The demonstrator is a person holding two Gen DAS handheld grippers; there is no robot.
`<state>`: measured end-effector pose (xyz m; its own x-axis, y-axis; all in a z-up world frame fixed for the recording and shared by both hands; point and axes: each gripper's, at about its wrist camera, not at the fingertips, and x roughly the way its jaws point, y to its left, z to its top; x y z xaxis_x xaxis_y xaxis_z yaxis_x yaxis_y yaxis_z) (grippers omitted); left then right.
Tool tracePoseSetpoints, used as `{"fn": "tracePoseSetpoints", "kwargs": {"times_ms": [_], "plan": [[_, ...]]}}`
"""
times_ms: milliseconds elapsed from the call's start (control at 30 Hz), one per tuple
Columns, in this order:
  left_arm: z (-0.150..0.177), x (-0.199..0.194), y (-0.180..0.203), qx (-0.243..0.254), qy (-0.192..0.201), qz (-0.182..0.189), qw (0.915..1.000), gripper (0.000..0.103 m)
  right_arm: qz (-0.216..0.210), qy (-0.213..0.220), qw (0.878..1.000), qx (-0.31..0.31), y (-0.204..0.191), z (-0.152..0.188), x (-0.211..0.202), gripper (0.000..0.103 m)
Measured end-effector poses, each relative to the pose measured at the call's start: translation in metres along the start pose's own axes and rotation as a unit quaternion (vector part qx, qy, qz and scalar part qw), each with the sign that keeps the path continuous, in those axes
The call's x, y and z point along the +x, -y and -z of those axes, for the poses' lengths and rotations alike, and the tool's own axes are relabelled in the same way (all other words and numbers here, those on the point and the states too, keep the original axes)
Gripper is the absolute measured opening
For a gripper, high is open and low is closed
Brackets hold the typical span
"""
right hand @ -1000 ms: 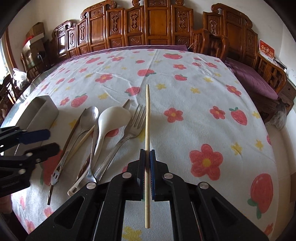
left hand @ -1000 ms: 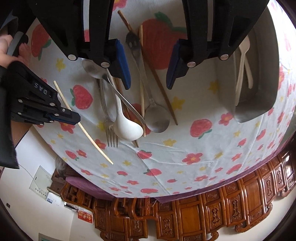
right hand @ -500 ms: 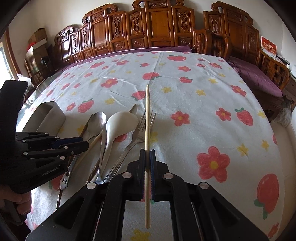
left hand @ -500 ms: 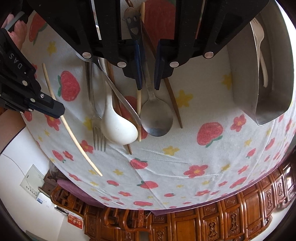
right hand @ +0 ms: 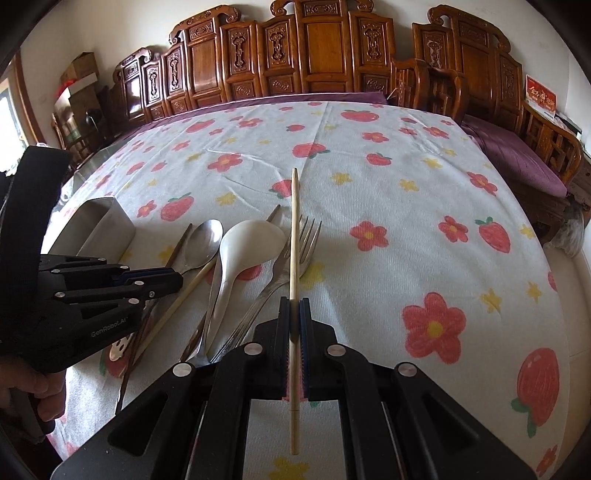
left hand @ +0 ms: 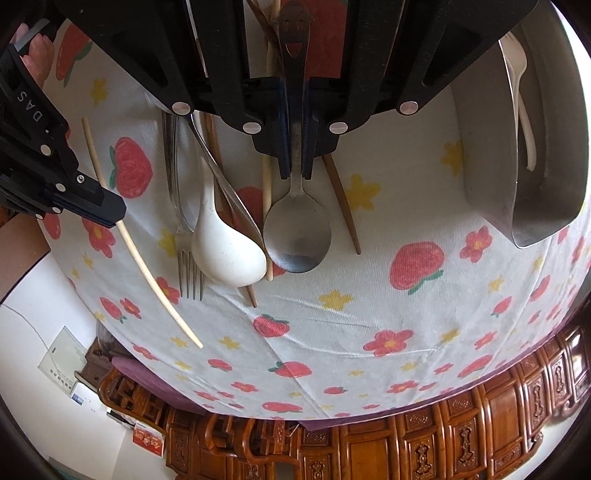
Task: Organize utensils
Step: 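Grasp a steel spoon by its handle with the left tool and lift it, then carry the steel spoon into the tray and open the left tool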
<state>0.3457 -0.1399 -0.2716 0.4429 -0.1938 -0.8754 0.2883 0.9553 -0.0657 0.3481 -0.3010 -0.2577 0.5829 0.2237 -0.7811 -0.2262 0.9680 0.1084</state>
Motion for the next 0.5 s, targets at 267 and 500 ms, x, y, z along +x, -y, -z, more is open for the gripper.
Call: {"fn": "tracePoseSetpoints", "kwargs": {"times_ms": [267, 500], "plan": [[-0.002, -0.035, 0.001, 0.012, 0.034, -0.001, 0.9993, 0.005, -0.003, 0.009, 1.000, -0.016, -0.015, -0.003, -0.006, 0.006], [-0.001, -0.067, -0.017, 0.006, 0.058, 0.000, 0.9983, 0.005, -0.024, 0.027, 0.999, -0.037, -0.041, -0.009, -0.019, 0.006]]}}
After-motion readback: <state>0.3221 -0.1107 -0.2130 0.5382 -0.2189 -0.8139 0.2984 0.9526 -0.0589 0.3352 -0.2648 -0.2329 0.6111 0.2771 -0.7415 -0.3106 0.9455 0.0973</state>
